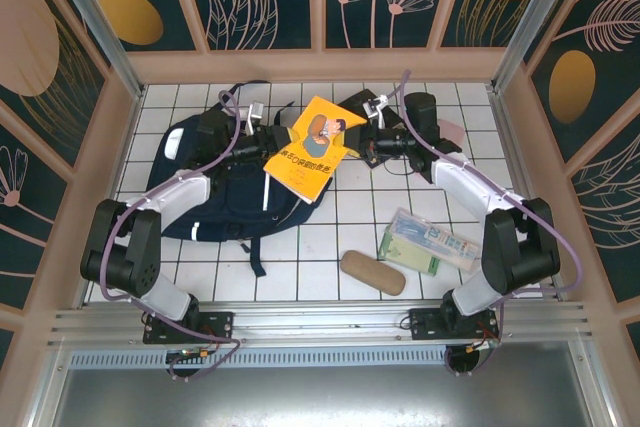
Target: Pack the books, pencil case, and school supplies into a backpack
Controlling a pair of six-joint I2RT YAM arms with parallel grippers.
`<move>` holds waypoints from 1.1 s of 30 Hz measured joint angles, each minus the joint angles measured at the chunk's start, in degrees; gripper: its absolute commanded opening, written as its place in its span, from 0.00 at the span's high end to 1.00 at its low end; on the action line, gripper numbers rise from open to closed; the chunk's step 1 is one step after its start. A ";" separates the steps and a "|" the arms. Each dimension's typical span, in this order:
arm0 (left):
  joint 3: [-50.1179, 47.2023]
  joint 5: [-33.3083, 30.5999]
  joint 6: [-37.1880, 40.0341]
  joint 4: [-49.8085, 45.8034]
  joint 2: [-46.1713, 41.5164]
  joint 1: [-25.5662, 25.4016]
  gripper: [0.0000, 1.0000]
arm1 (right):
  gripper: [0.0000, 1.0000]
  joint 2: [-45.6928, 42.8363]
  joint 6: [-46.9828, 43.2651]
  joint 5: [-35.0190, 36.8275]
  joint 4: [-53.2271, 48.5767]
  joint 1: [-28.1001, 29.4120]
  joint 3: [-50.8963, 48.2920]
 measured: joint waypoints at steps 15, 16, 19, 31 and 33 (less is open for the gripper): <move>-2.08 -0.83 -8.46 8.15 -0.85 -0.48 1.00 | 0.16 -2.32 -1.73 10.27 -4.50 -1.03 -1.31; -2.08 -1.07 -8.85 8.22 -1.18 -0.48 1.00 | 0.16 -3.04 -1.81 11.26 -4.57 -1.31 -1.88; -2.08 -1.75 -10.25 9.16 -2.64 -0.48 1.00 | 0.08 -5.18 -1.20 13.73 -4.24 -2.08 -4.33; -2.97 -3.08 -18.64 17.94 -3.67 -0.48 1.00 | 0.01 -7.08 13.75 14.69 21.99 2.75 -17.27; -3.43 -3.06 -19.45 18.99 -3.67 -0.48 1.00 | 0.01 -6.80 15.93 14.62 27.26 4.04 -17.27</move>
